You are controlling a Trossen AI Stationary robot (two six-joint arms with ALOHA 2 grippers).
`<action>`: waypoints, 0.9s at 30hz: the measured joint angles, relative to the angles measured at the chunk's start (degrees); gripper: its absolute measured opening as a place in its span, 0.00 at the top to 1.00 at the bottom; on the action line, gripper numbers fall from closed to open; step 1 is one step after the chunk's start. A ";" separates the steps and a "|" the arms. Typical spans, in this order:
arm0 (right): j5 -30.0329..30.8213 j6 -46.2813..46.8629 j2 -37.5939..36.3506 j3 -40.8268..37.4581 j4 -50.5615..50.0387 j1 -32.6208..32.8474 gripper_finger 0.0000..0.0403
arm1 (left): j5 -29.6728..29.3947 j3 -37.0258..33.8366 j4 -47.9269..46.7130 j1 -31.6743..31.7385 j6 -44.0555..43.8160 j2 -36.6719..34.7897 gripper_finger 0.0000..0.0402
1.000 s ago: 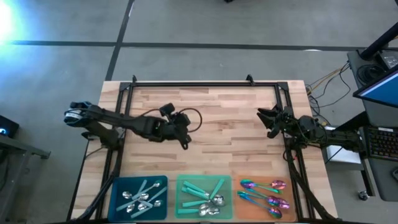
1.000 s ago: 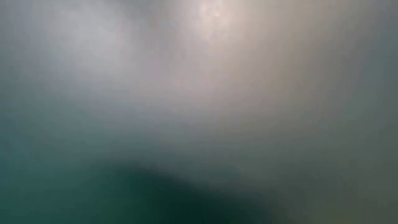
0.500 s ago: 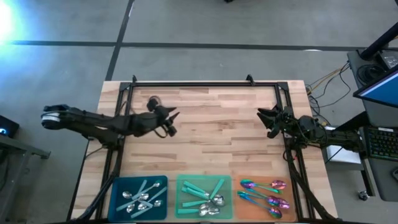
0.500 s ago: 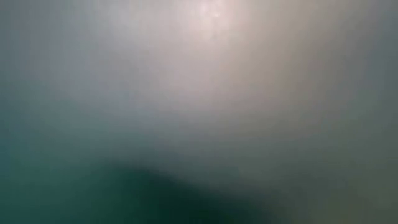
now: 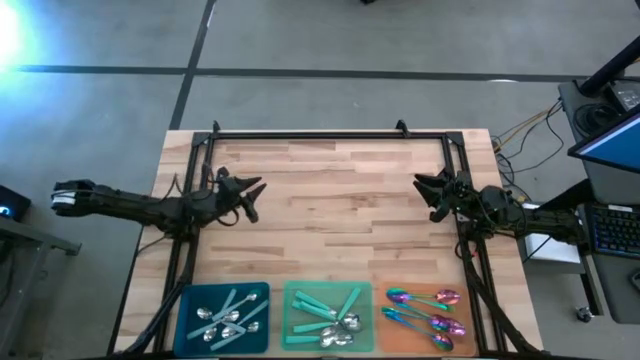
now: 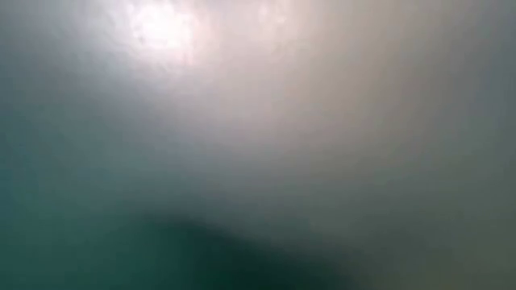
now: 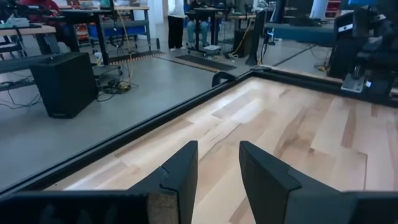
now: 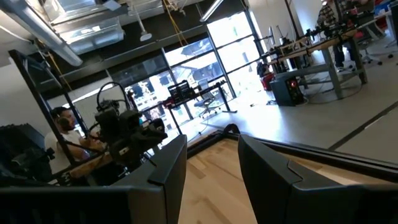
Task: Sort silverware by color (type)
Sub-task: Return to Home Position
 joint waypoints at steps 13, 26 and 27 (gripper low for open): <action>0.00 0.00 0.02 0.00 -0.02 0.00 0.67 | -0.14 -5.70 -2.00 0.00 -0.80 -10.76 0.74; 0.00 0.00 0.03 0.00 0.00 0.00 0.67 | -21.99 -5.73 -8.04 0.15 9.75 -21.55 0.74; 0.00 -0.01 0.03 0.00 0.00 0.00 0.67 | -25.71 -5.73 -9.06 0.26 9.57 -22.54 0.74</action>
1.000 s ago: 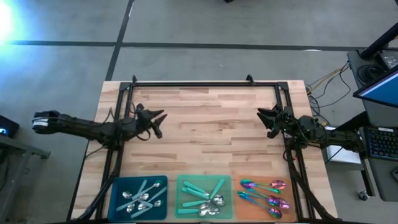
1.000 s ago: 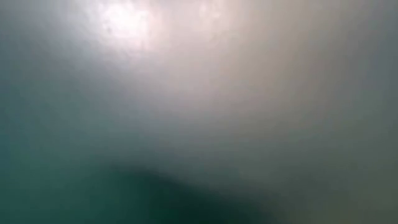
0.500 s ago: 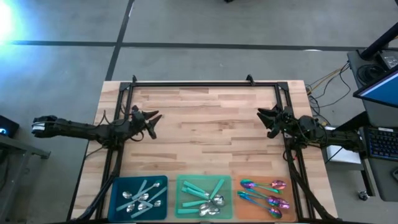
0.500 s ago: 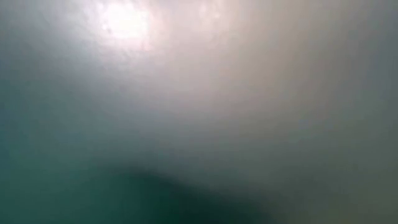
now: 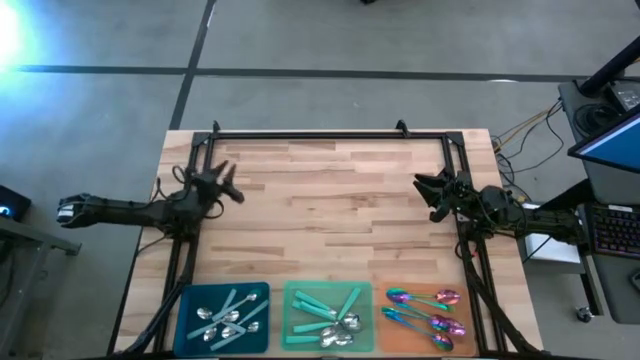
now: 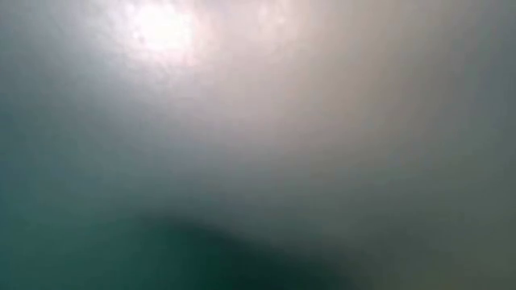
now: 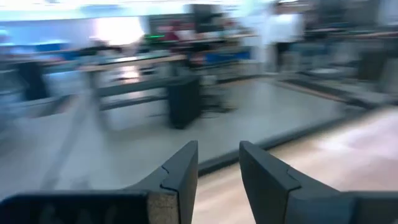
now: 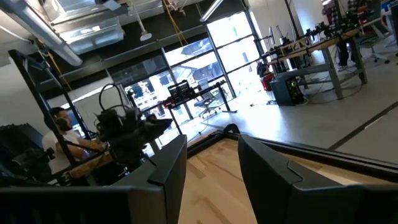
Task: Sort silverware by color (type)
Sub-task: Return to Home Position
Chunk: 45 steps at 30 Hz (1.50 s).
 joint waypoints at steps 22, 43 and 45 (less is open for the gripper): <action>0.22 0.01 0.02 0.00 -0.04 0.00 0.67 | -6.06 -0.04 -18.14 5.08 -3.96 -20.25 0.74; 0.39 -0.01 0.15 -0.02 0.00 0.00 0.67 | -5.92 -0.07 -18.12 5.07 -6.20 -14.18 0.74; 0.39 0.00 0.22 -0.01 0.00 0.02 0.67 | -8.43 -0.07 -18.63 5.08 -6.48 -14.01 0.74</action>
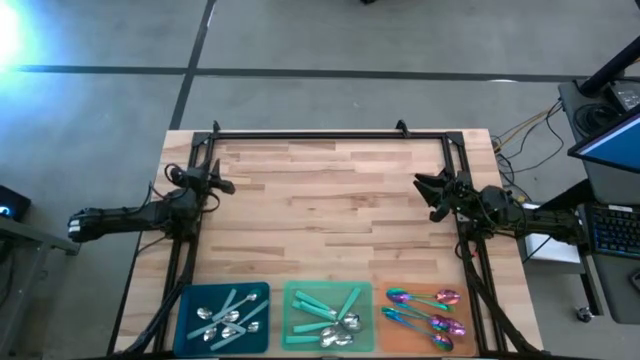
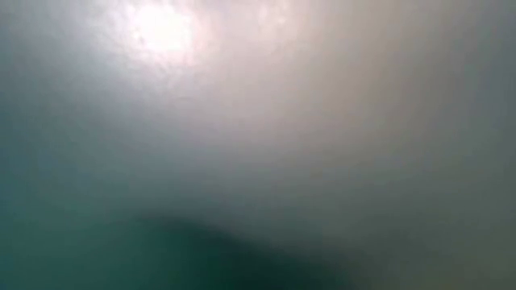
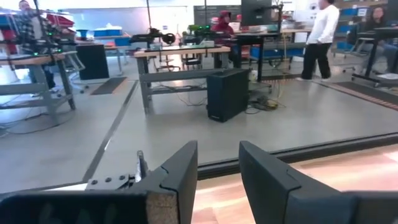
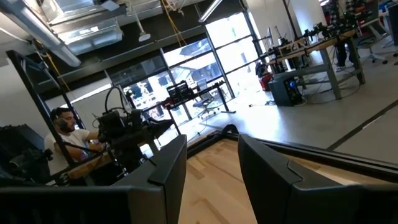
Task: Sort silverware by color (type)
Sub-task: Return to Home Position
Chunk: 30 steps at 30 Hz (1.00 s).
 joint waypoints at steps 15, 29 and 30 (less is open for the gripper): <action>0.00 0.01 0.13 0.00 -0.02 -0.02 0.67 | 1.49 0.00 0.28 -0.01 -3.01 1.86 0.74; 0.00 0.01 0.15 0.01 0.00 -0.02 0.67 | 1.76 0.70 -0.62 -0.65 -4.44 2.02 0.74; 0.00 0.01 0.15 0.00 -0.01 -0.01 0.67 | 1.63 0.71 -1.07 -0.65 -4.52 1.98 0.74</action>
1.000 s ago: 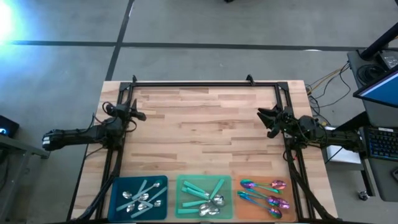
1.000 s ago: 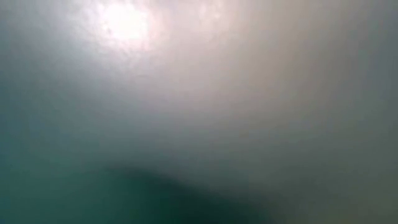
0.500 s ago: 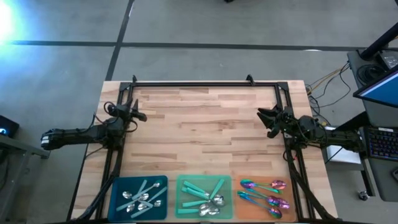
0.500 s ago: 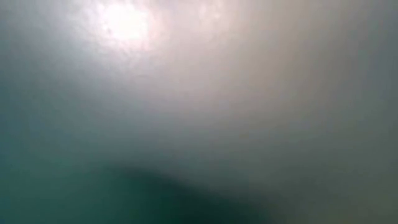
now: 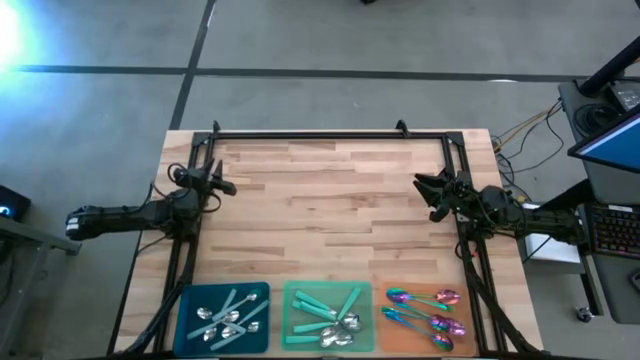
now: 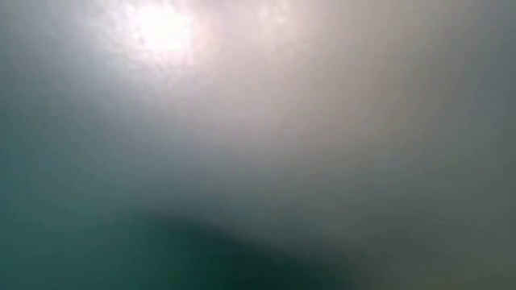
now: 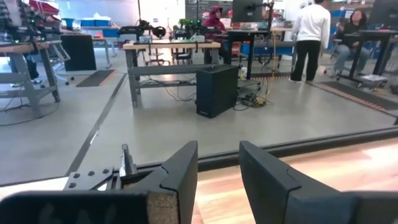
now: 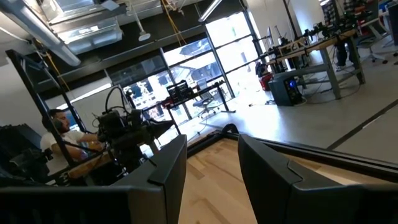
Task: Sort silverware by color (type)
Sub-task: Return to Home Position
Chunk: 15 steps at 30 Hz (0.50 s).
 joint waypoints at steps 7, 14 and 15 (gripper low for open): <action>0.00 -0.02 0.00 0.01 -0.01 -0.02 0.67 | -0.13 0.08 -0.31 -0.44 -5.80 0.84 0.74; 0.00 0.00 0.00 -0.01 0.00 -0.01 0.67 | -0.14 0.08 -0.31 -0.44 -5.90 0.66 0.74; -0.01 -0.01 0.00 0.00 0.01 -0.02 0.67 | -0.14 0.10 -0.33 -0.44 -5.86 0.68 0.74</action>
